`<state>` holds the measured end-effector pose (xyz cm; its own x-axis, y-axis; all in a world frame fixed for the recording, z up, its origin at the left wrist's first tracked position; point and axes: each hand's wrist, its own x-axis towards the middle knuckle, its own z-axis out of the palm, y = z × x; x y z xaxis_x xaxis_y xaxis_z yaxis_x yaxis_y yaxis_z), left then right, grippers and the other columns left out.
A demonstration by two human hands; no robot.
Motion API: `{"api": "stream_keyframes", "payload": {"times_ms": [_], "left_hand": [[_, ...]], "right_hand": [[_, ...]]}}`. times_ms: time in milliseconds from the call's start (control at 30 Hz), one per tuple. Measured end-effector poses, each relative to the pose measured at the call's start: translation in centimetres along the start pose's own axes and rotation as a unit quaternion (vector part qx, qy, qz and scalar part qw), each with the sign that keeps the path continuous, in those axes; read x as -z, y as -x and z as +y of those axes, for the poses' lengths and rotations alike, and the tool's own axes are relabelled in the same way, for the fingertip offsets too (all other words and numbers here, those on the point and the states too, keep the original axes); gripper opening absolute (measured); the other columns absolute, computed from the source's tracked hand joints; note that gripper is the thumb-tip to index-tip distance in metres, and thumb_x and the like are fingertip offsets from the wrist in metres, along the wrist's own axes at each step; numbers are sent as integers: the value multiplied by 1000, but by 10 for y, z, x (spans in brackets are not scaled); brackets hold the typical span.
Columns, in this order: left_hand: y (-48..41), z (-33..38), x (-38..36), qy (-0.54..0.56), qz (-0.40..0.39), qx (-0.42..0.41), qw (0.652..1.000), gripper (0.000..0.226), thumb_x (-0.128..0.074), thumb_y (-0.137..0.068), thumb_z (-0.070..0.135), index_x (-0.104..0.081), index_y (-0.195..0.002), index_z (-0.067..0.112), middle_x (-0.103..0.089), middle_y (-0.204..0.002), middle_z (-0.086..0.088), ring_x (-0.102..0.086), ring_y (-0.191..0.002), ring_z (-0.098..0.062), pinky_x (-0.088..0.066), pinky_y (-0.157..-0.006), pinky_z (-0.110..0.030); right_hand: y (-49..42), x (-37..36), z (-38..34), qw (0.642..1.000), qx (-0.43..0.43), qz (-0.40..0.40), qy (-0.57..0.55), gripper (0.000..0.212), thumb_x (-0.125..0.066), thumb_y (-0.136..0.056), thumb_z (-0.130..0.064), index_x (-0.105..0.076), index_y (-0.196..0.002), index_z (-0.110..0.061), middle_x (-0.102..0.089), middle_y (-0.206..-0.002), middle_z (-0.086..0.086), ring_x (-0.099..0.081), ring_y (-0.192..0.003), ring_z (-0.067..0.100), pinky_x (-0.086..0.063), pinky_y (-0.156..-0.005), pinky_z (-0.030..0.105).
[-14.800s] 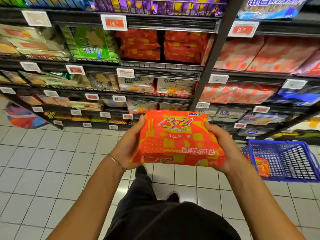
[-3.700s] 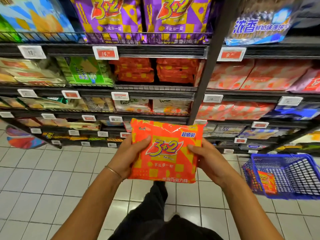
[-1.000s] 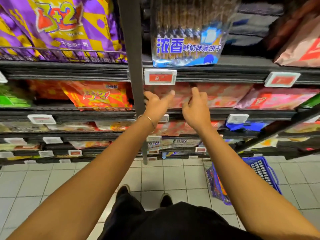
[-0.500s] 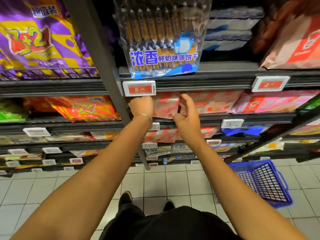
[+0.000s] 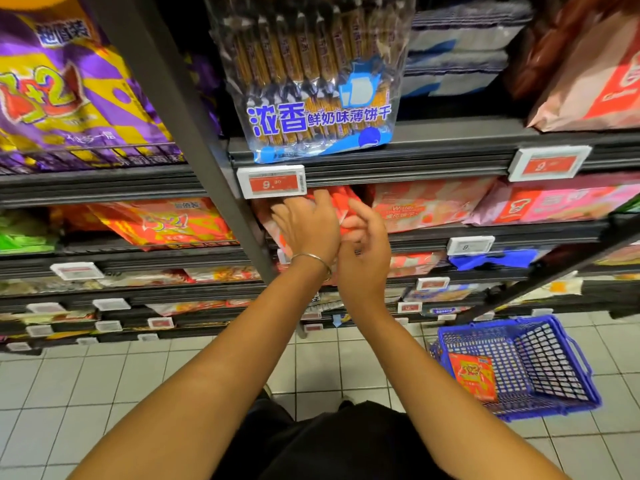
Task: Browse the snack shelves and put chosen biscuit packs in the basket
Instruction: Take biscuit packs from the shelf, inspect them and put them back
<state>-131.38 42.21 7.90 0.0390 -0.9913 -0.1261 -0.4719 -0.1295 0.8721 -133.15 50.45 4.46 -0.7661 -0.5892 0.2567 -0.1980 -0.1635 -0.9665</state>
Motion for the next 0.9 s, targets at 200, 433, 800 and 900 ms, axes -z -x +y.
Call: {"api": "stream_keyframes", "payload": {"times_ms": [200,433,800,900], "left_hand": [[-1,-22,3,46,-27,46,998,55,-56,-101,43,-40,-131,1,-32,-151,-19,-32,-143,-39,-31,-115,-48],[6,-37,16,187,-83,83,975,92,-58,-87,61,-17,-159,22,-30,-164,-14,-36,-149,-33,-38,-116,-58],[30,-83,59,170,-156,18,973,69,-61,-102,33,-27,-158,9,-65,-128,0,-66,-101,0,-52,-75,-10],[29,-93,75,109,-158,14,981,72,-64,-99,41,-33,-157,12,-50,-150,-7,-53,-131,-15,-47,-91,-12]], "right_hand": [[-16,19,20,981,-192,-2,0,56,-69,-89,-20,-49,-141,-21,-42,-135,1,-55,-116,9,-46,-89,16],[9,22,40,967,-149,-188,80,123,-91,-64,-50,-17,-159,-25,-40,-152,1,-44,-142,19,-49,-112,45],[1,84,25,985,-166,-47,7,99,-92,-51,-50,-45,-135,-24,-67,-124,-6,-69,-109,8,-58,-90,33],[-4,108,14,980,-186,-70,-27,84,-88,-55,-48,-55,-128,-25,-75,-116,-5,-73,-104,14,-60,-82,31]]}}
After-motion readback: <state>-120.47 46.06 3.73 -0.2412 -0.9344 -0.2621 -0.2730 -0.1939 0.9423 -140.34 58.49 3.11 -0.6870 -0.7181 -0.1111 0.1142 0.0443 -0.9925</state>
